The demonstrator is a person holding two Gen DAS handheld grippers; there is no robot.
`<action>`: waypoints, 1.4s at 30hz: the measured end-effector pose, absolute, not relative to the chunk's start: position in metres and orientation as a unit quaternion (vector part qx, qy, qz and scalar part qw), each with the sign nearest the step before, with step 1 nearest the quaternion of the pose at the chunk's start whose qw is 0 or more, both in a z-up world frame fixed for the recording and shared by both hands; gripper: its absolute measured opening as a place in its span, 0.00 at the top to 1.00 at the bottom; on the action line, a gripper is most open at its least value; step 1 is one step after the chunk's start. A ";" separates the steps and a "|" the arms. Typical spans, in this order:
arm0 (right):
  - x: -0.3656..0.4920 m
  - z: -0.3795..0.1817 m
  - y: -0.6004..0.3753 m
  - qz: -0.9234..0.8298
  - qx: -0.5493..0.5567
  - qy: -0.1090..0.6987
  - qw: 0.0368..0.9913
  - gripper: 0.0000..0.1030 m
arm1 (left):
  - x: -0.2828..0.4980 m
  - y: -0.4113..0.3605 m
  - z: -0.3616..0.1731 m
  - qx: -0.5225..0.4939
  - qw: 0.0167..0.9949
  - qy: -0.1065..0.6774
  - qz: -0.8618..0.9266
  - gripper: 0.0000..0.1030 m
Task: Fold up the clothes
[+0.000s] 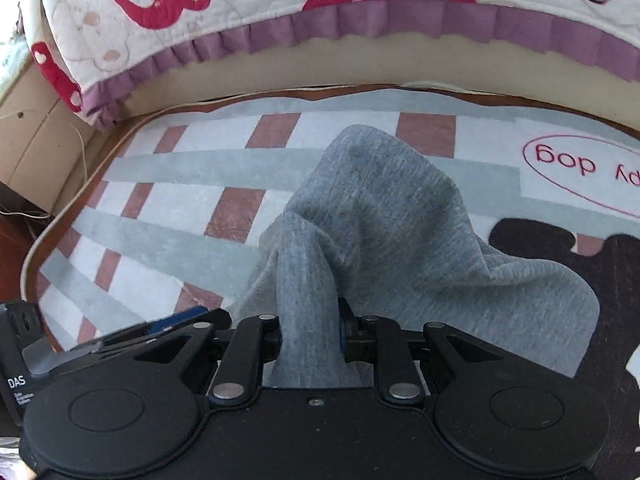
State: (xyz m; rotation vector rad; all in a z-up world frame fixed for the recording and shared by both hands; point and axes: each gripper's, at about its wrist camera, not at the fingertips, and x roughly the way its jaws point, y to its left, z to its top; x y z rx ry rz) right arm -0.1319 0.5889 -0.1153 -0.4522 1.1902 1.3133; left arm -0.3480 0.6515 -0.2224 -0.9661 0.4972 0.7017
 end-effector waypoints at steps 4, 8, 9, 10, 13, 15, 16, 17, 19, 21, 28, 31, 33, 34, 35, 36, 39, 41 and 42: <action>-0.154 -0.123 0.608 0.573 -0.242 0.488 0.612 0.76 | -0.347 0.655 -0.226 -0.455 0.800 0.223 0.321 0.50; -0.182 -0.131 0.618 0.588 -0.298 0.436 0.613 0.64 | -0.347 0.657 -0.234 -0.468 0.792 0.224 0.321 0.50; -0.183 -0.133 0.618 0.593 -0.295 0.433 0.611 0.64 | -0.348 0.658 -0.234 -0.473 0.790 0.223 0.321 0.50; -0.183 -0.134 0.619 0.598 -0.292 0.432 0.609 0.64 | -0.349 0.660 -0.235 -0.477 0.787 0.222 0.321 0.50; -0.167 -0.135 0.618 0.612 -0.252 0.455 0.596 0.64 | -0.353 0.661 -0.234 -0.484 0.788 0.214 0.313 0.50; -0.154 -0.135 0.618 0.615 -0.211 0.483 0.587 0.63 | -0.355 0.660 -0.228 -0.478 0.797 0.207 0.306 0.50; -0.148 -0.135 0.617 0.615 -0.191 0.498 0.582 0.62 | -0.354 0.658 -0.223 -0.464 0.806 0.207 0.303 0.50; -0.142 -0.135 0.616 0.618 -0.171 0.509 0.574 0.58 | -0.352 0.656 -0.219 -0.455 0.811 0.208 0.303 0.50; -0.136 -0.133 0.611 0.634 -0.129 0.525 0.553 0.55 | -0.353 0.657 -0.217 -0.460 0.809 0.201 0.306 0.50; -0.131 -0.124 0.600 0.662 -0.062 0.525 0.531 0.57 | -0.358 0.659 -0.219 -0.474 0.799 0.194 0.316 0.50; -0.120 -0.096 0.551 0.690 -0.092 0.392 0.601 0.58 | -0.390 0.651 -0.192 -0.471 0.808 0.127 0.331 0.50; -0.110 -0.112 0.529 0.678 -0.151 0.364 0.621 0.57 | -0.391 0.638 -0.171 -0.449 0.835 0.093 0.303 0.43; -0.105 -0.125 0.516 0.667 -0.176 0.360 0.628 0.57 | -0.373 0.631 -0.167 -0.443 0.846 0.119 0.270 0.31; -0.102 -0.129 0.512 0.663 -0.178 0.358 0.633 0.57 | -0.361 0.627 -0.170 -0.442 0.846 0.150 0.257 0.27; -0.099 -0.132 0.507 0.660 -0.179 0.356 0.637 0.58 | -0.348 0.624 -0.175 -0.440 0.844 0.176 0.249 0.27; -0.096 -0.136 0.503 0.656 -0.179 0.354 0.642 0.58 | -0.338 0.621 -0.181 -0.438 0.840 0.191 0.257 0.27; -0.087 -0.140 0.493 0.650 -0.174 0.347 0.654 0.57 | -0.313 0.613 -0.196 -0.415 0.833 0.226 0.288 0.81; -0.082 -0.141 0.490 0.646 -0.166 0.342 0.662 0.56 | -0.307 0.610 -0.192 -0.378 0.839 0.237 0.311 0.81; -0.081 -0.141 0.490 0.645 -0.168 0.334 0.667 0.56 | -0.308 0.609 -0.187 -0.365 0.841 0.237 0.321 0.81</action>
